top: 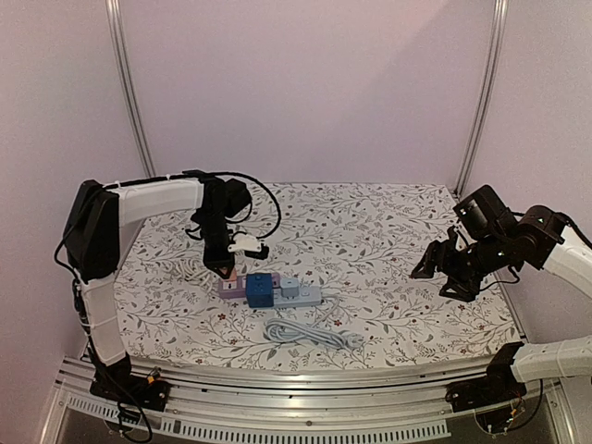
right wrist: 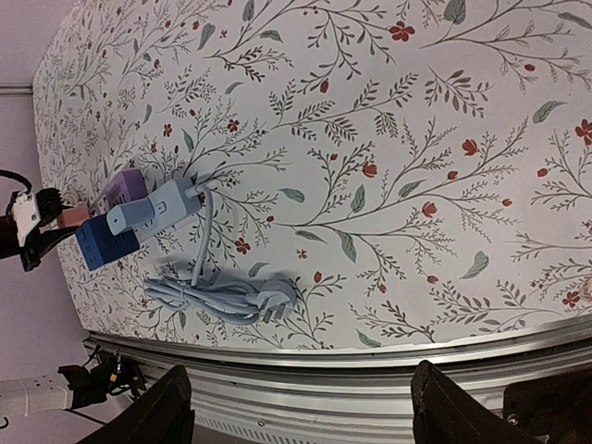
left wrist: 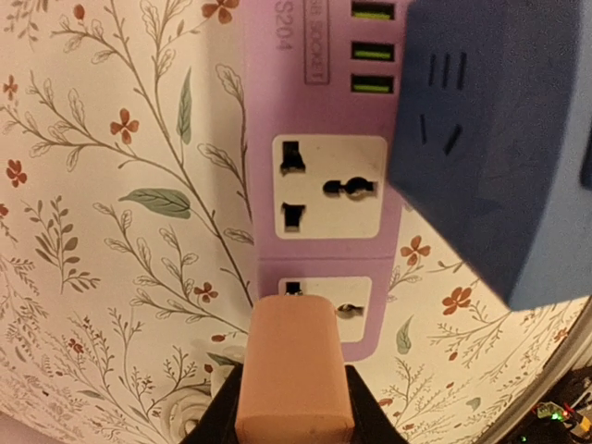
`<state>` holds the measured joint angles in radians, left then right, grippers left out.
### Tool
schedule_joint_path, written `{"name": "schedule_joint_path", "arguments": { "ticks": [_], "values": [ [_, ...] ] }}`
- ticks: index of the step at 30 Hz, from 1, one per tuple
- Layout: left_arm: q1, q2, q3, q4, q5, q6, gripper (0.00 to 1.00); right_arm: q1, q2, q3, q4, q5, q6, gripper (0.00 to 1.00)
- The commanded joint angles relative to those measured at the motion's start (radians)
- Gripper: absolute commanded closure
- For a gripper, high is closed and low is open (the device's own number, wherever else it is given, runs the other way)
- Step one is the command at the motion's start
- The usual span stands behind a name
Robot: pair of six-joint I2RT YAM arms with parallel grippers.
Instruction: Insert the plug
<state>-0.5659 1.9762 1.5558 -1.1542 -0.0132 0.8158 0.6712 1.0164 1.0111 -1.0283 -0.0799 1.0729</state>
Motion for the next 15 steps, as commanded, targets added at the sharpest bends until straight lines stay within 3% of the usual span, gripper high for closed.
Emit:
{"name": "schedule_joint_path", "arguments": {
  "ticks": [1, 15],
  "values": [
    [0.028, 0.044, -0.009, 0.042, -0.028, 0.031, 1.00, -0.005, -0.011, -0.006, -0.018, 0.024, 0.000, 0.20],
    [0.034, 0.051, -0.020, 0.049, -0.008, 0.042, 1.00, -0.005, 0.003, -0.003, -0.003, 0.024, 0.005, 0.20]
  ]
}}
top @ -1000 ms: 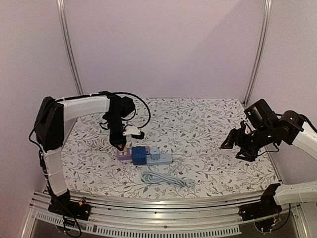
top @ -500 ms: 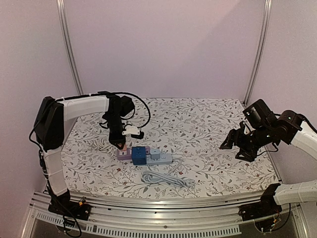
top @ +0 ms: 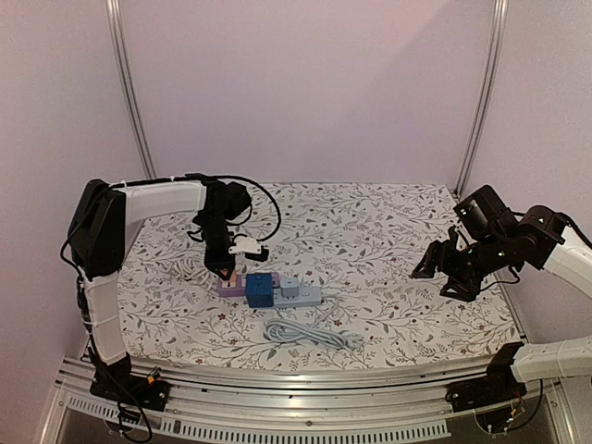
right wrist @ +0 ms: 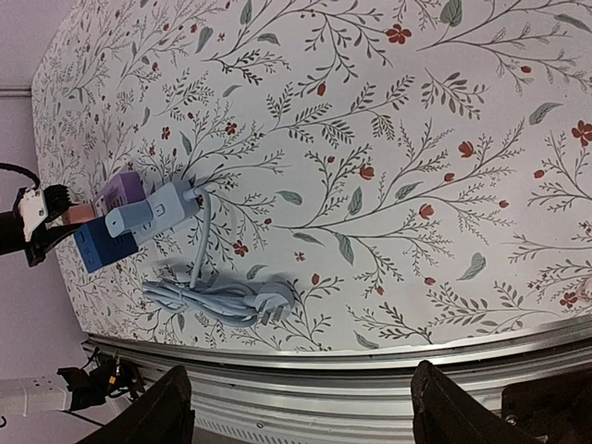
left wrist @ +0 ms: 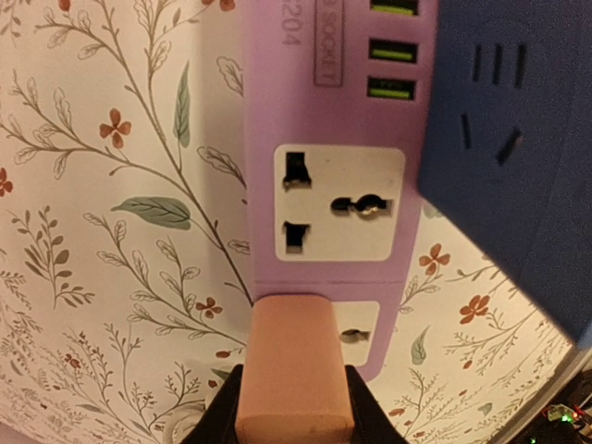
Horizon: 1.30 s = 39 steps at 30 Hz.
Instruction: Insert the plug
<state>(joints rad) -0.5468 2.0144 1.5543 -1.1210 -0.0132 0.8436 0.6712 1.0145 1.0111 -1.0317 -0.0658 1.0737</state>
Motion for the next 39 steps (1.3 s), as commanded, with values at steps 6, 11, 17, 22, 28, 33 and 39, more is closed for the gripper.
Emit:
{"name": "schedule_joint_path", "arguments": {
  "ticks": [6, 11, 17, 22, 28, 33, 39],
  "values": [
    [0.015, 0.042, -0.005, -0.009, -0.003, 0.011, 1.00, -0.005, 0.045, 0.015, 0.007, -0.011, -0.013, 0.20],
    [0.015, 0.078, 0.000, -0.034, 0.037, 0.003, 1.00, -0.005, 0.062, 0.026, 0.007, -0.012, -0.025, 0.20],
    [0.020, 0.110, 0.002, -0.049, 0.070, -0.002, 1.00, -0.004, 0.065, 0.035, -0.003, -0.007, -0.036, 0.20],
    [0.031, 0.131, 0.021, -0.072, 0.092, 0.004, 1.00, -0.003, 0.074, 0.047, -0.010, -0.005, -0.045, 0.20],
    [0.034, 0.124, 0.032, -0.075, 0.079, -0.008, 0.65, -0.003, 0.088, 0.060, -0.015, -0.005, -0.060, 0.20],
    [0.036, 0.090, 0.038, -0.086, 0.084, -0.020, 0.00, -0.005, 0.089, 0.061, -0.013, -0.003, -0.063, 0.20],
    [0.045, 0.024, 0.070, -0.097, 0.083, -0.052, 0.00, -0.005, 0.090, 0.061, -0.005, 0.011, -0.079, 0.20]
  ]
}}
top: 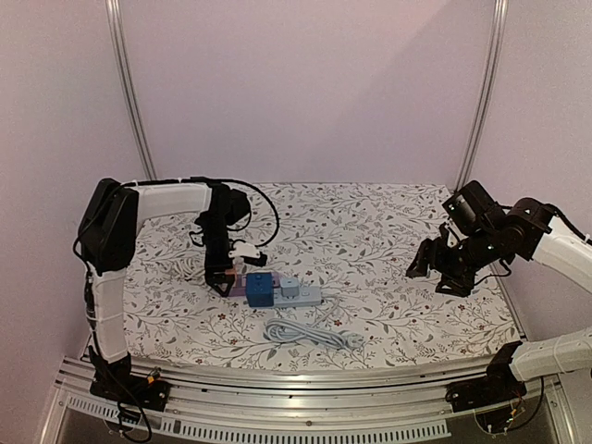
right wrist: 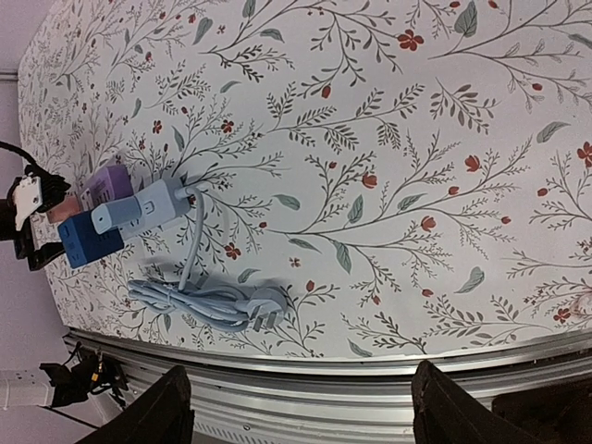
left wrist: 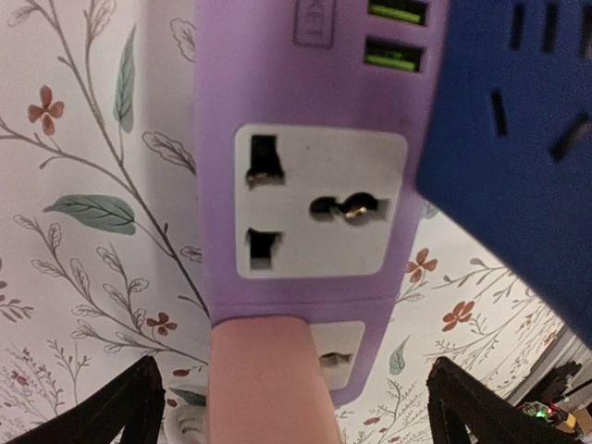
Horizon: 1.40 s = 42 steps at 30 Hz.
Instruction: Insert the plug
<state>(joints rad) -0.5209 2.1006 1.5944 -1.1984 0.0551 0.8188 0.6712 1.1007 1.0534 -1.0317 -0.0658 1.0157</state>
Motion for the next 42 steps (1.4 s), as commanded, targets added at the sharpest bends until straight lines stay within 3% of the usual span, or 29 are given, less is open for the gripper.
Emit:
{"name": "schedule_joint_path", "arguments": {
  "ticks": [1, 12, 23, 28, 30, 42],
  "values": [
    [0.023, -0.077, 0.039, -0.020, 0.012, -0.037, 0.01, -0.004, 0.004, 0.021, -0.003, 0.013, -0.025, 0.20],
    [0.036, -0.318, 0.026, 0.060, -0.073, -0.234, 0.01, -0.004, 0.106, 0.108, 0.084, 0.044, -0.170, 0.15],
    [0.022, -0.611, -0.132, 0.086, -0.102, -0.417, 0.00, -0.005, 0.270, 0.266, 0.194, 0.108, -0.406, 0.14],
    [0.018, -0.708, -0.188, 0.106, -0.093, -0.473, 0.00, -0.004, 0.306, 0.276, 0.279, 0.115, -0.393, 0.11],
    [0.017, -0.736, -0.206, 0.111, -0.092, -0.484, 0.00, -0.005, 0.318, 0.287, 0.302, 0.117, -0.384, 0.01],
    [0.015, -0.856, -0.279, 0.211, -0.095, -0.593, 0.00, -0.004, 0.387, 0.398, 0.355, 0.232, -0.356, 0.01]
  ]
}}
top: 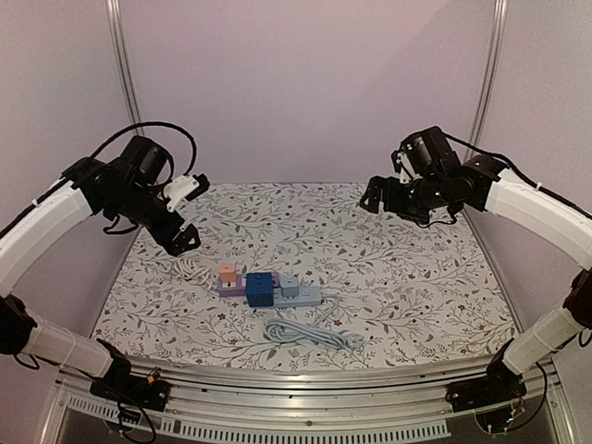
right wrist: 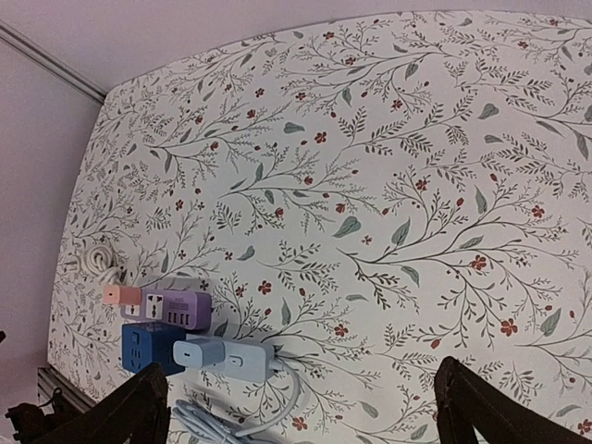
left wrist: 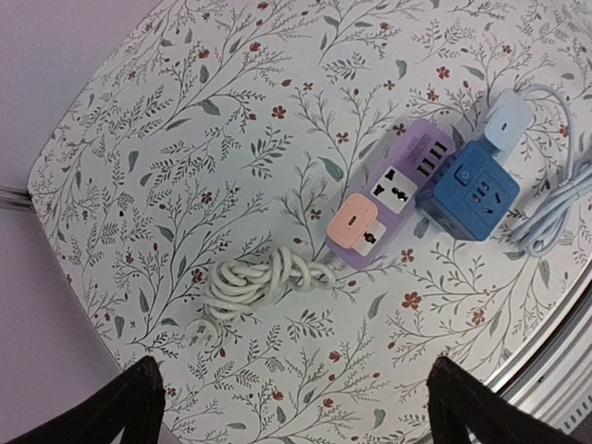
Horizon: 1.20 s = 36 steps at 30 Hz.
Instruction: Insert the plug
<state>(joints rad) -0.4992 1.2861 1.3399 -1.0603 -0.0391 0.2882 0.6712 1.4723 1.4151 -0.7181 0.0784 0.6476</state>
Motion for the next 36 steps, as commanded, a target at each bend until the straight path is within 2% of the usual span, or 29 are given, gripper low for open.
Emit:
{"name": "schedule_joint_path", "arguments": {
  "ticks": [1, 5, 9, 14, 20, 36],
  "values": [
    [-0.007, -0.053, -0.032, 0.095, -0.004, -0.076, 0.00, -0.005, 0.014, 0.042, 0.053, 0.110, 0.014, 0.01],
    [-0.006, -0.094, -0.069, 0.201, -0.083, -0.208, 0.01, -0.005, -0.002, 0.059, 0.099, 0.195, 0.022, 0.01],
    [-0.005, -0.103, -0.092, 0.241, -0.161, -0.340, 0.01, -0.005, -0.006, 0.064, 0.166, 0.242, -0.017, 0.01],
    [-0.004, -0.139, -0.135, 0.288, -0.150, -0.432, 0.00, -0.005, 0.007, 0.073, 0.236, 0.329, -0.030, 0.01],
    [-0.001, -0.224, -0.188, 0.361, -0.184, -0.540, 0.01, -0.005, 0.046, 0.107, 0.261, 0.341, -0.050, 0.01],
    [0.007, -0.285, -0.214, 0.322, -0.241, -0.557, 0.01, -0.005, 0.166, 0.231, 0.206, 0.357, -0.025, 0.01]
  ]
}}
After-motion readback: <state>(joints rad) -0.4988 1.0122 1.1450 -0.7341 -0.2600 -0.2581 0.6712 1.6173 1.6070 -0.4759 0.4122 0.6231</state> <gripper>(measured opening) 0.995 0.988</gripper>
